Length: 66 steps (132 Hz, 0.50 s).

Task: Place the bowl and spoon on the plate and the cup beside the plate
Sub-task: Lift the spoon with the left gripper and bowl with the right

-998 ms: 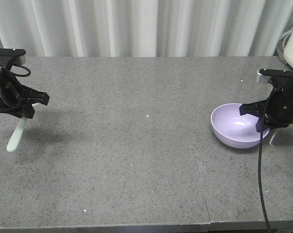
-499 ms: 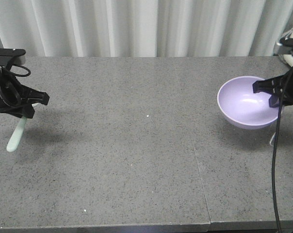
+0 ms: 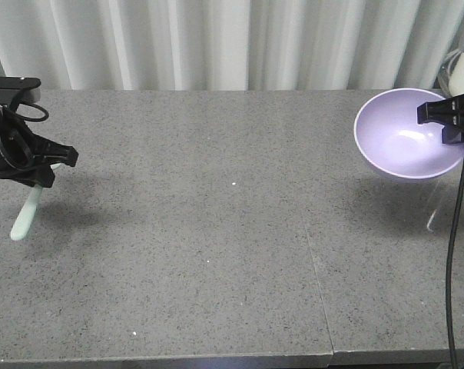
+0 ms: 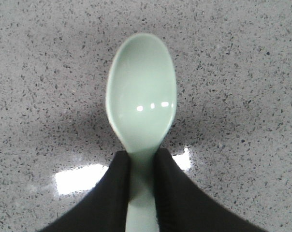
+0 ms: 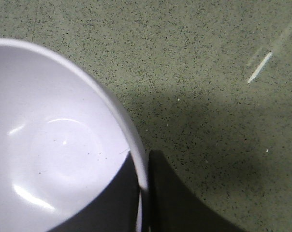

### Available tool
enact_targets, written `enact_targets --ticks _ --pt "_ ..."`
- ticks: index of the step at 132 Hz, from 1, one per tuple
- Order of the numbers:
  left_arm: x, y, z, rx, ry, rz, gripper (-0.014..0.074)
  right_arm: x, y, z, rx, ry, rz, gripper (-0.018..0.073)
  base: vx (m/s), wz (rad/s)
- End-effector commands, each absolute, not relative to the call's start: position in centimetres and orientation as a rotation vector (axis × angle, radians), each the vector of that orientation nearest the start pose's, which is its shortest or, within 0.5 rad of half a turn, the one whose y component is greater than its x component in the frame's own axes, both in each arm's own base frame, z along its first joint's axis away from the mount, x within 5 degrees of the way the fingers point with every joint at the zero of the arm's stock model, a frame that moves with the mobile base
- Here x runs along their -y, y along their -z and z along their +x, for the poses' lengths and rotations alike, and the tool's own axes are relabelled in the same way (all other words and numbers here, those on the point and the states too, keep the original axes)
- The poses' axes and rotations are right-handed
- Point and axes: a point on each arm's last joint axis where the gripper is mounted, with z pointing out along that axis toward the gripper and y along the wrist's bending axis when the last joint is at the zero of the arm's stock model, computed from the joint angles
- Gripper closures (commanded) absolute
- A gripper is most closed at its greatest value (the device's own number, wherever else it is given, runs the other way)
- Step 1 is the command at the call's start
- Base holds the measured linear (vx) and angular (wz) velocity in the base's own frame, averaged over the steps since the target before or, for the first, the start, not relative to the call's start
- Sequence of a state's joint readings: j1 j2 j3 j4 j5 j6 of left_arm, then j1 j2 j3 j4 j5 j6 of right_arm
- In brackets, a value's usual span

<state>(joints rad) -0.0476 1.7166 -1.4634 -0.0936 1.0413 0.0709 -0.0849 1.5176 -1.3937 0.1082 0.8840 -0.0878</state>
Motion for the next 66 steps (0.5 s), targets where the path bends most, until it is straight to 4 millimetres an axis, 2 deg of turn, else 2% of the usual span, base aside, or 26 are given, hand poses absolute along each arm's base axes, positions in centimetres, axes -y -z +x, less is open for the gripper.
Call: enact_targets --ticks 1,66 --pt "2.79 -31.81 35.71 -2.671 0.136 0.116 0.0604 2.23 -37.33 32.45 -2.359 -0.041 0.043 0.0566 0.00 0.00" --pt "2.79 -31.81 35.71 -2.671 0.136 0.116 0.0604 2.23 -37.33 32.45 -2.359 -0.041 0.043 0.0566 0.00 0.00"
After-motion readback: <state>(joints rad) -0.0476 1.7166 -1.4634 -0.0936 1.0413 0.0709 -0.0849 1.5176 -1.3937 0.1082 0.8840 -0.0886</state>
